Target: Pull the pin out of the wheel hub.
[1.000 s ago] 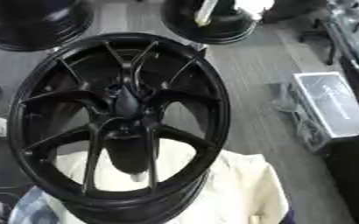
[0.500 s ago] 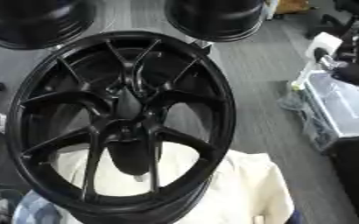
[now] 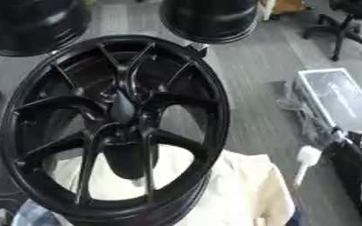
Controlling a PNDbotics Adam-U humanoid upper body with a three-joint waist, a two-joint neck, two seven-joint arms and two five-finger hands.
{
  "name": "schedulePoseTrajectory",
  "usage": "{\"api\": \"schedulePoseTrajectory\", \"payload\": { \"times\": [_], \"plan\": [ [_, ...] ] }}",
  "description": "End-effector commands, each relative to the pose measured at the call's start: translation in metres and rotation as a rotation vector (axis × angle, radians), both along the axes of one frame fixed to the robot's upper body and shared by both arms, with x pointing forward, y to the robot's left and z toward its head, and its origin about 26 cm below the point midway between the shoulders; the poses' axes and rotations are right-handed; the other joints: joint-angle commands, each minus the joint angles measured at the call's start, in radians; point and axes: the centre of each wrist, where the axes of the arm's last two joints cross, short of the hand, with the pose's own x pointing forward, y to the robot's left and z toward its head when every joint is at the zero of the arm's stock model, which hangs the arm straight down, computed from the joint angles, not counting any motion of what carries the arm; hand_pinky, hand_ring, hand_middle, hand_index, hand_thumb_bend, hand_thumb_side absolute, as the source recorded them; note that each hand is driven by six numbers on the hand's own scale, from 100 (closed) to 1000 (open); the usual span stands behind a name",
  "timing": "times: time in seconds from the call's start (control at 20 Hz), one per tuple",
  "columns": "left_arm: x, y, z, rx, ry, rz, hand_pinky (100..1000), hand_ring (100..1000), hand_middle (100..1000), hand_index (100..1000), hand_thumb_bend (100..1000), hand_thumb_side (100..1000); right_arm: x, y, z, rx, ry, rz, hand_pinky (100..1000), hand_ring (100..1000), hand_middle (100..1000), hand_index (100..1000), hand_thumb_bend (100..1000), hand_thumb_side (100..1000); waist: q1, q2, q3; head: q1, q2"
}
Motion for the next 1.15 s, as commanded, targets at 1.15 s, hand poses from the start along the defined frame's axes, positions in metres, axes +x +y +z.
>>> {"api": "schedulePoseTrajectory", "payload": {
  "times": [1.15],
  "plan": [
    [0.001, -0.002, 0.008, 0.013, -0.027, -0.02, 694, 794, 705, 800, 313, 832, 0.018, 0.075, 0.102, -0.07, -0.582, 0.118, 816, 776, 770, 862, 176, 463, -0.002, -0.009, 0.013, 0.008, 0.0]
  ]
}}
